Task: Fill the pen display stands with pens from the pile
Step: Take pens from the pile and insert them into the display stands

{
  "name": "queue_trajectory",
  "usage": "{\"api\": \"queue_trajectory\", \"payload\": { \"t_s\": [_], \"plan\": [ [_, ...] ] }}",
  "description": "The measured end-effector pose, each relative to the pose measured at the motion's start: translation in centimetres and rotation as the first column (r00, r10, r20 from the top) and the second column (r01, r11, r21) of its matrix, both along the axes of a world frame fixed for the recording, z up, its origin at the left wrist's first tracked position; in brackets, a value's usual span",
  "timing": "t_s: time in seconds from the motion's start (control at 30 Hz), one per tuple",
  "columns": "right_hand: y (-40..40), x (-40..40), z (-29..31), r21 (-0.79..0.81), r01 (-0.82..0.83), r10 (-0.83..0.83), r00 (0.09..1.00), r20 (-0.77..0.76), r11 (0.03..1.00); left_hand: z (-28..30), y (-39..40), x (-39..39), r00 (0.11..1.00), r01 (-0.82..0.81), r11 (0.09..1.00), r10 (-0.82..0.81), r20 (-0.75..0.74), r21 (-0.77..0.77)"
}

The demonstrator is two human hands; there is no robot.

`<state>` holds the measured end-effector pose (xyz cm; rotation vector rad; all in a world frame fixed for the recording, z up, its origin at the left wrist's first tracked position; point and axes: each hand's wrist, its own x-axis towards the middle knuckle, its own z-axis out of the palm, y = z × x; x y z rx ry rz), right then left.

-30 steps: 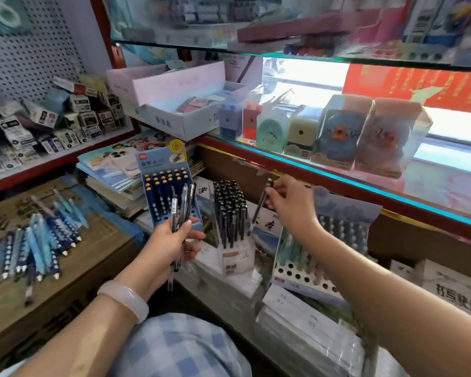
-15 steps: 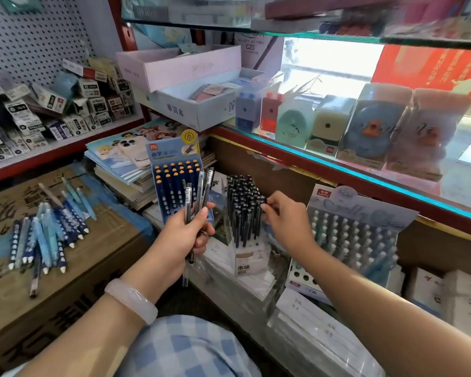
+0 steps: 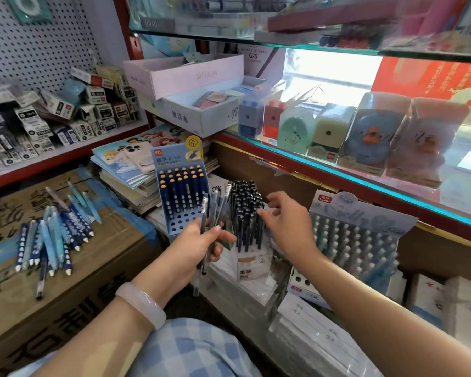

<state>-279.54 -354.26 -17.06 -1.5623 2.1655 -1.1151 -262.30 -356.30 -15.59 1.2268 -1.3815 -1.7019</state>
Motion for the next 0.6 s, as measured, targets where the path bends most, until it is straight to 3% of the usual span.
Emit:
{"api": "queue_trajectory", "payload": {
  "t_s": [0.07, 0.17, 0.4, 0.5, 0.6],
  "plan": [
    [0.1, 0.7, 1.2, -0.050, -0.061, 0.069, 0.980, 0.189, 0.997, 0.1, 0.3, -0.2, 0.998, 0.056, 0.998, -0.056, 0.017, -0.012],
    [0.2, 1.6, 2.4, -0.021, -0.153, 0.136, 0.798, 0.588, 0.988, 0.2, 0.9, -0.4, 0.993, 0.114, 0.993, -0.113, 0.043, -0.023],
    [0.4, 1.0, 3.1, -0.009, -0.179, 0.117, 0.606, 0.787, 0.984, 0.7, 0.9, 0.2, 0.988, 0.145, 0.989, -0.146, 0.056, 0.017],
    [0.6, 0.1, 3.3, -0.019, -0.127, 0.103, 0.704, 0.703, 0.992, 0.2, 0.6, 0.4, 0.990, 0.024, 1.000, -0.023, 0.140, -0.009],
    [0.8, -1.2, 3.1, -0.089, 0.002, 0.041, 0.877, 0.478, 0.996, -0.6, 0.0, 0.9, 0.962, -0.160, 0.987, 0.164, 0.217, -0.035]
  ]
}}
